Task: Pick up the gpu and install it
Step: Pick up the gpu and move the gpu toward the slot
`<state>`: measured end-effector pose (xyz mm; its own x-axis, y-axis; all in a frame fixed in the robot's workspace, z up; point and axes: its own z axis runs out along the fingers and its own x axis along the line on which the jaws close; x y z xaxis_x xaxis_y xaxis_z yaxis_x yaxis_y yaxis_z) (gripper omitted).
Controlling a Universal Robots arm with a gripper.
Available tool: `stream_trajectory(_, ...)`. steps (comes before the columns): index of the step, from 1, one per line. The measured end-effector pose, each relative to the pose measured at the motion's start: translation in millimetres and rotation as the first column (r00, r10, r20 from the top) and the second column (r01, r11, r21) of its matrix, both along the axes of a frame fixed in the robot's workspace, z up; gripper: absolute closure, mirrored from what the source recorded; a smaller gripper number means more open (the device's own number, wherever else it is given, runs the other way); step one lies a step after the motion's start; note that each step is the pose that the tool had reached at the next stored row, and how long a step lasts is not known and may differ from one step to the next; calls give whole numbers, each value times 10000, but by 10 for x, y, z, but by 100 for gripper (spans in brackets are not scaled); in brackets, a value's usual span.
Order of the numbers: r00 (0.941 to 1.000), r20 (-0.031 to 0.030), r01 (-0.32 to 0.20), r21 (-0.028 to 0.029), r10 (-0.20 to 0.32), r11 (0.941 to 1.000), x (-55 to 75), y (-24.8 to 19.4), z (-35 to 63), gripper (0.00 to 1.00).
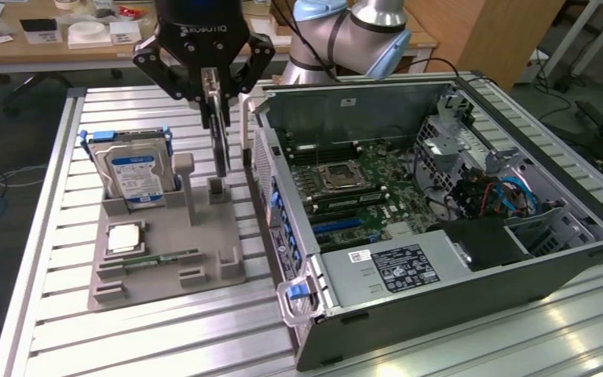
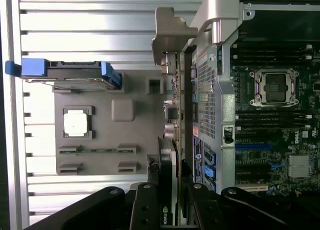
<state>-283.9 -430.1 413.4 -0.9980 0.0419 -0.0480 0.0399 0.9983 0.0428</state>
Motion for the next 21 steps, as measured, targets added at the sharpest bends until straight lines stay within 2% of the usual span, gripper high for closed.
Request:
stream_trajectory(8,10000,1,0,1,0,10000,1,0,55,73)
stream_trajectory(21,10000,0,-1,3,1,10000,33,0,57,73)
